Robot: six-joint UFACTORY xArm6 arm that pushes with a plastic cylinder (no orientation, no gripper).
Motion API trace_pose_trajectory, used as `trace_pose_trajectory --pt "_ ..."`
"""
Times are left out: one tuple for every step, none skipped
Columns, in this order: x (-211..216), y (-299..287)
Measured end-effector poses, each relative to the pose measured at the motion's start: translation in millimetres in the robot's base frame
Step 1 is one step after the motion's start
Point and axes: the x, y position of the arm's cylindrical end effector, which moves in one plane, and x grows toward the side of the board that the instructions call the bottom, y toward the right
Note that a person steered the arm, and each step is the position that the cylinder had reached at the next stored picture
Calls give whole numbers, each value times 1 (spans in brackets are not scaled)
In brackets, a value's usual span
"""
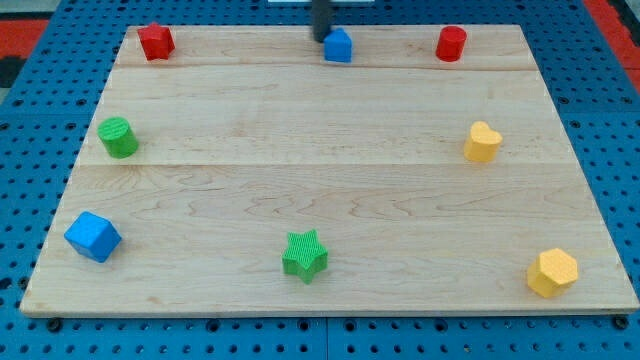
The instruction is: Move the blue triangle bottom left to the red circle
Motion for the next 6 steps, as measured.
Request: trace_pose_trajectory --pt "11 72" --pt "8 -15" --pt "0 -88" --pt "21 -107" --pt "47 -73" --pt "36 -31"
